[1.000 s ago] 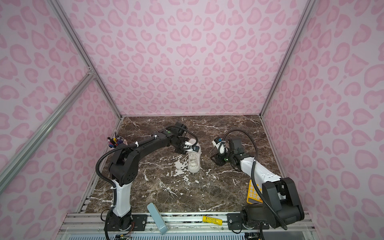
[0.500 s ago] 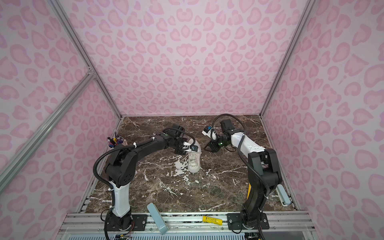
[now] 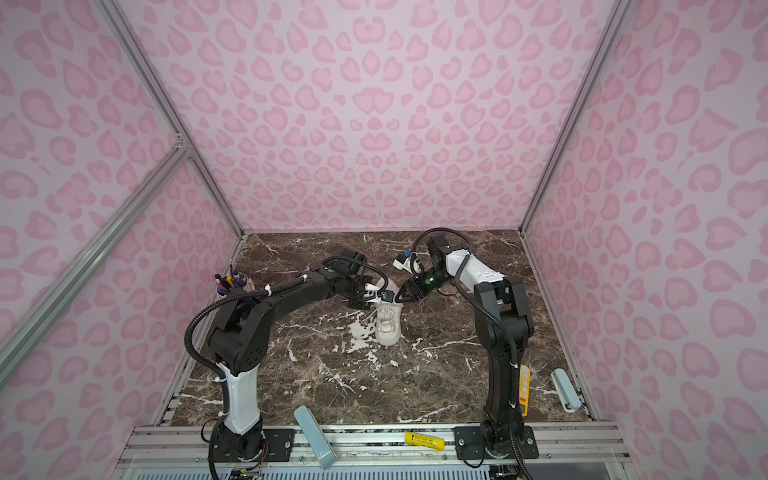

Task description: Tie the shoes

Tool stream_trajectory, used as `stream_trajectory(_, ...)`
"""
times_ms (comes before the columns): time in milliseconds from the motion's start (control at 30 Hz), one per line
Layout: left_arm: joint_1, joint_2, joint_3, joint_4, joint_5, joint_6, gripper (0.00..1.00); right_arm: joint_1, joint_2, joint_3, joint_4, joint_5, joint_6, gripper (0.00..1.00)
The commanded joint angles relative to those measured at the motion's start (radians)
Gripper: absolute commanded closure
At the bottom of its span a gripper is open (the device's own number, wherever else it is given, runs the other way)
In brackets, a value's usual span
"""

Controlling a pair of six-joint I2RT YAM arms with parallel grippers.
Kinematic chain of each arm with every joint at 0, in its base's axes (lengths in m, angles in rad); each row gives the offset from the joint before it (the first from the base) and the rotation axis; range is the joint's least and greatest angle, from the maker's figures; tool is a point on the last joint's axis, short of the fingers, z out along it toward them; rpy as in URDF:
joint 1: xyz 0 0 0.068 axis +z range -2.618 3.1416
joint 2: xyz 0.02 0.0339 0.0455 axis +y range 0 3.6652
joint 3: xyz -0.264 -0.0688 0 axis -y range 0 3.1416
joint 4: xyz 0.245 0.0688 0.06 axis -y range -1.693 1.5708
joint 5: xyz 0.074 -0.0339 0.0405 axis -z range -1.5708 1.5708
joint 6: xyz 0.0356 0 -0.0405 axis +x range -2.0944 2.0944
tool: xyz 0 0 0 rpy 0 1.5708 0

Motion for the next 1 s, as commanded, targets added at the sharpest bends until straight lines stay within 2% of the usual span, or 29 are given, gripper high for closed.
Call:
stream_trajectory(0, 0.001, -0.009, -0.001, 0.021, 0.022, -0.001, 0.97, 0.007, 0.032, 0.017, -0.046, -0.041, -0.017, 0.45)
stream_trajectory(467, 0.001, -0.01, 0.004, 0.006, 0.019, 0.002, 0.97, 0.046, 0.12, 0.073, -0.091, -0.077, -0.056, 0.48)
stream_trajectory(967, 0.001, -0.018, -0.002, 0.0, 0.013, 0.003, 0.97, 0.043, 0.128, 0.081, -0.132, -0.099, -0.069, 0.7)
